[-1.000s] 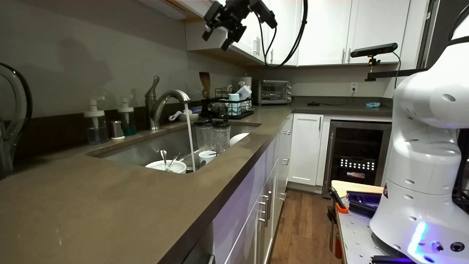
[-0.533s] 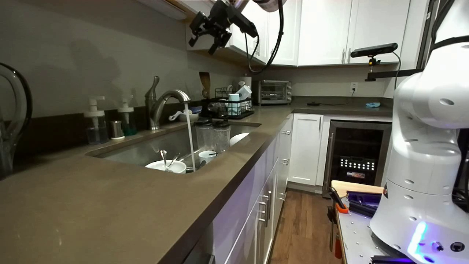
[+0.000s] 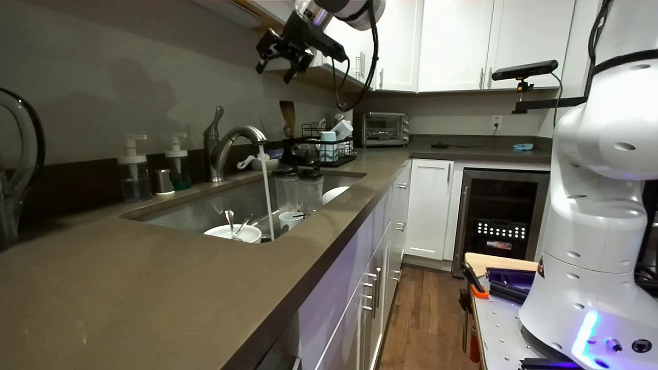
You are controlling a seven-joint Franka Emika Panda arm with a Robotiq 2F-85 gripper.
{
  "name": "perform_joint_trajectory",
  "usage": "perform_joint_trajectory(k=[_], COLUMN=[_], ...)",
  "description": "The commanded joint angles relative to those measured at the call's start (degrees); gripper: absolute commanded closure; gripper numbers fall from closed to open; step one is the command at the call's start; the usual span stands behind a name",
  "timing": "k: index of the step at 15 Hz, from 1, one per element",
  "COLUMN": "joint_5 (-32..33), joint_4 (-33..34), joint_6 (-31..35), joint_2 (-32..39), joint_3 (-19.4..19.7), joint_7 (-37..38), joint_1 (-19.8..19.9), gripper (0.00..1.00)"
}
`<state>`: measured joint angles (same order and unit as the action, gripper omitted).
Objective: Close the tap
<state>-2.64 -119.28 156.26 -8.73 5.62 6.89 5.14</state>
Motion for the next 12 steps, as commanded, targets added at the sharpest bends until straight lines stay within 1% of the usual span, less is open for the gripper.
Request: perform_joint_trajectory(k=[1, 3, 4, 5, 6, 7, 9, 10, 11, 12], joint_5=[1.8, 3.43, 4.8, 3.47, -2.92, 1.1, 0.53, 4.23, 3.29, 5.03], joint_4=[3.45, 4.1, 4.5, 4.67, 4.91, 3.29, 3.4, 3.3, 3.14, 2.79], joint_6=[4.94, 8.71, 9.58, 8.58, 1.92, 6.62, 6.02, 8.98, 10.0, 12.74], joint_2=[4.14, 5.75, 6.5, 6.53, 5.19, 5.41, 5.53, 6.28, 6.51, 7.19], joint_3=[-0.21, -0.02, -0.03, 0.19, 0.42, 0.22, 0.16, 0.17, 0.17, -0.03], joint_7=[1.31, 2.93, 3.68, 1.94, -4.91, 0.02, -0.57, 3.9, 4.04, 6.36], joint_1=[1.13, 1.32, 1.56, 0.96, -0.96, 0.62, 0.43, 1.06, 0.84, 1.01], gripper=[0.0, 0.0, 0.0, 0.0, 0.0, 0.0, 0.0, 0.0, 0.0, 0.0])
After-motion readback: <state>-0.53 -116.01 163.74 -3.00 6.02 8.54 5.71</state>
